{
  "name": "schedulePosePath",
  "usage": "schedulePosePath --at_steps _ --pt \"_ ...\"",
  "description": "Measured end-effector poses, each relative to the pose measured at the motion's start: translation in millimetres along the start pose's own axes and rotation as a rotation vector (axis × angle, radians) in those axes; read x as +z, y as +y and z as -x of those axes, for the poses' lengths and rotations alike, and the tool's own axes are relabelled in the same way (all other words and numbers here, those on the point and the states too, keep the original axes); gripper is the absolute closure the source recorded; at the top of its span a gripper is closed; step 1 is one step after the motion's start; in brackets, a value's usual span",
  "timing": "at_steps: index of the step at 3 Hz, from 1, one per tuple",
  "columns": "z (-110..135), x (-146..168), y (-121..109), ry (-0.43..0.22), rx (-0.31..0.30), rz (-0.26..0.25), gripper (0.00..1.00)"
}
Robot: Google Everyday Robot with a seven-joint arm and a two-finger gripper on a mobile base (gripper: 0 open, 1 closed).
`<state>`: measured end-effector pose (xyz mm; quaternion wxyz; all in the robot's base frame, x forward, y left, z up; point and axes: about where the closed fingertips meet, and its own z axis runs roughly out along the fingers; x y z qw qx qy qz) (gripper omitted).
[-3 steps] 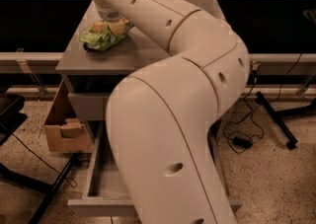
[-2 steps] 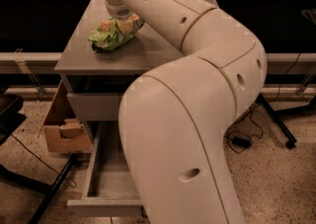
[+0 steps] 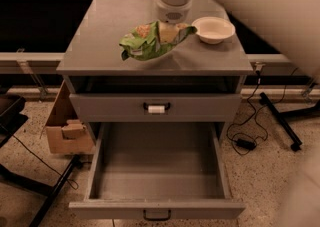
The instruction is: Place green rice chip bag into middle drawer
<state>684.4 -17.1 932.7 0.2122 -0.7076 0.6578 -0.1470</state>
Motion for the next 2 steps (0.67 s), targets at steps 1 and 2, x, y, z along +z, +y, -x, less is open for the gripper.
schedulePosePath --at_steps 1,2 --pt "-26 -38 55 -0.035 0.097 0.004 1.00" --pt "-37 -65 117 -0.081 0.234 0.016 1.00"
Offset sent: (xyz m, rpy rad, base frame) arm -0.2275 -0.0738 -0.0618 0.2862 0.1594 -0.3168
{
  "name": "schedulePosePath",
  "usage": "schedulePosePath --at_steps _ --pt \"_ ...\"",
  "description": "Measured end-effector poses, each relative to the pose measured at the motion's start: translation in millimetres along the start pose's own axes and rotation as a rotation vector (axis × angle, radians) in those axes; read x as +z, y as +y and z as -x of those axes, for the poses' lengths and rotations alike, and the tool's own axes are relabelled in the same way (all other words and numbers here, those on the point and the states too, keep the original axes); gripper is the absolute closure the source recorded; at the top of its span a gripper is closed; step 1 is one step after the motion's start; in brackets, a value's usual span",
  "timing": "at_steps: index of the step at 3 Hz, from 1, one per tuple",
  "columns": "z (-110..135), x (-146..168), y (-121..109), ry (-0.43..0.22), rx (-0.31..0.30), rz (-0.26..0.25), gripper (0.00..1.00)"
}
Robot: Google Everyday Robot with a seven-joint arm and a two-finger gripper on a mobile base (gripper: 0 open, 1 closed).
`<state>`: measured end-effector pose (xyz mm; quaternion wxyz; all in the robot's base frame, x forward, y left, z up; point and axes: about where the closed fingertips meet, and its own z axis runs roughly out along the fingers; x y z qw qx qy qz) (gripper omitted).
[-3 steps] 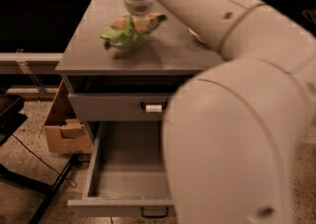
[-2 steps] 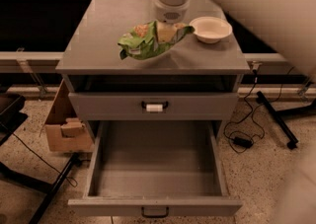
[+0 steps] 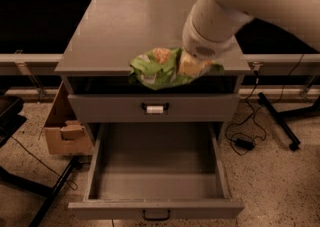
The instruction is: Place green rice chip bag into middle drawer
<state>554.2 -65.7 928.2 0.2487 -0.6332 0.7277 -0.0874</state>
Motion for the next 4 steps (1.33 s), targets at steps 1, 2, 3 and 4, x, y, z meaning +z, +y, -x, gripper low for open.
schedulePosePath --at_steps 1,2,3,4 --pt "-14 6 65 -0.049 0.114 0.053 1.00" --pt "-14 65 163 -0.116 0.182 0.211 1.00" --pt "-9 137 225 -0.102 0.188 0.371 1.00" --pt "-9 206 252 -0.055 0.183 0.493 1.00"
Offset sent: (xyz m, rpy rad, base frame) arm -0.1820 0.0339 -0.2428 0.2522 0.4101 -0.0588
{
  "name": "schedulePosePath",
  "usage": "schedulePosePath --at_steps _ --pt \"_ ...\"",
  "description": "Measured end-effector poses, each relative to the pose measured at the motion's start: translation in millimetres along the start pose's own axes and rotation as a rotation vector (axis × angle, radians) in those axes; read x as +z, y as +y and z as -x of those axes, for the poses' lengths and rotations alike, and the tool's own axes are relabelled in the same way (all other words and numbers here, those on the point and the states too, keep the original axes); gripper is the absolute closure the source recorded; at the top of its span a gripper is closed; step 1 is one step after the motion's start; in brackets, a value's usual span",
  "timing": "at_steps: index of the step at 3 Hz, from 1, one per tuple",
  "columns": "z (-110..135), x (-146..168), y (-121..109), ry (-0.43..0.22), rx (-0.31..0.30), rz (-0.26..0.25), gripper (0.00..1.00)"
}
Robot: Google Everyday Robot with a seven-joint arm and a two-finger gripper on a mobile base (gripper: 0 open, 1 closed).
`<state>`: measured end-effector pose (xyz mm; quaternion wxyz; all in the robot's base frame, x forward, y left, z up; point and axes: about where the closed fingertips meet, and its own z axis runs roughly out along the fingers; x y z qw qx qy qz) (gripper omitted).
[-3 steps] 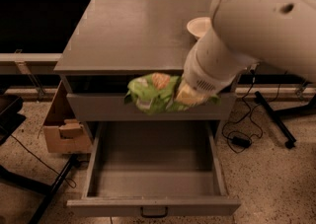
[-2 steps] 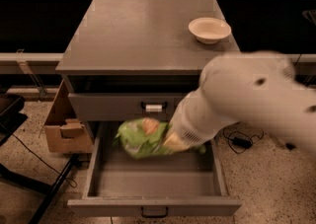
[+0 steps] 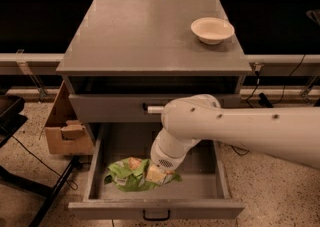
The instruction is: Place green rice chip bag into middle drawer
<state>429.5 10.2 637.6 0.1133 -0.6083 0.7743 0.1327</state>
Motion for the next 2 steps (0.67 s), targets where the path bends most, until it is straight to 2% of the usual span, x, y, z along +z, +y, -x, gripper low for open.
schedulePosePath --at_steps 1,2 --pt "-10 39 -33 0.057 0.008 0.035 1.00" --pt "-23 49 -75 0.117 0.024 0.026 1.00"
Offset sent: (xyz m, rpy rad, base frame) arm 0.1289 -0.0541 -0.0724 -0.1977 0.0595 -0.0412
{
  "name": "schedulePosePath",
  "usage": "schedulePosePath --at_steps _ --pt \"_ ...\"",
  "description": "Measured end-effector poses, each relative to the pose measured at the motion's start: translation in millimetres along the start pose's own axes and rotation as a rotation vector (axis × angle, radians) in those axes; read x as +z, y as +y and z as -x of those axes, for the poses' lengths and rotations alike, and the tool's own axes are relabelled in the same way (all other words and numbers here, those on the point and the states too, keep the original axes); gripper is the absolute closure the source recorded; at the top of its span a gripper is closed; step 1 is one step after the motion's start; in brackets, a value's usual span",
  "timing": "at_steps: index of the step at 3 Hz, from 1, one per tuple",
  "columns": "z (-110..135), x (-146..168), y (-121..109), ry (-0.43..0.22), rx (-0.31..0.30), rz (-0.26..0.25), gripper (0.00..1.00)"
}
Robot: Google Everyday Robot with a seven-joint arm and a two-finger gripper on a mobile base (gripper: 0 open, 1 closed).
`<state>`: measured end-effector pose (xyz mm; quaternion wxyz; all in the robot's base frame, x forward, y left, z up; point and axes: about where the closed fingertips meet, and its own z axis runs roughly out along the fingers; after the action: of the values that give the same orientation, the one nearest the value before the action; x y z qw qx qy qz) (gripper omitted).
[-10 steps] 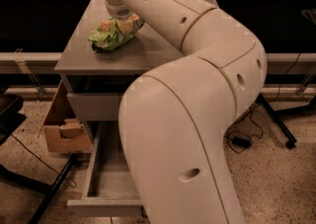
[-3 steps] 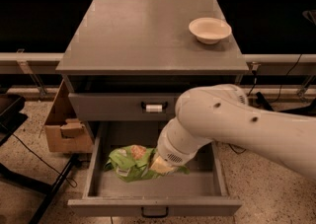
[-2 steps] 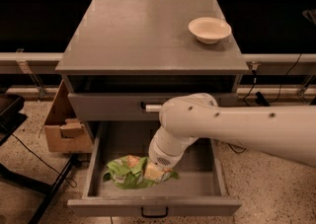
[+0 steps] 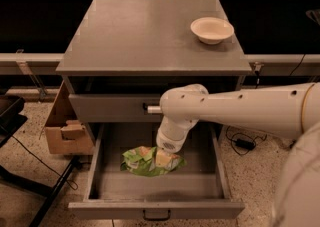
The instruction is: Place green rice chip bag into middle drawer
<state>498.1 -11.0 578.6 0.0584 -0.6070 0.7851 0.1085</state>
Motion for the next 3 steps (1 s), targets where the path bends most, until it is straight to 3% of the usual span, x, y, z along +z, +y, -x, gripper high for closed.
schedulePosePath --at_steps 1,2,3 --pt "-15 8 -25 0.047 0.062 -0.008 1.00" --pt "-21 25 -30 0.058 0.157 -0.009 1.00" --pt "-11 48 -32 0.011 0.285 -0.024 1.00"
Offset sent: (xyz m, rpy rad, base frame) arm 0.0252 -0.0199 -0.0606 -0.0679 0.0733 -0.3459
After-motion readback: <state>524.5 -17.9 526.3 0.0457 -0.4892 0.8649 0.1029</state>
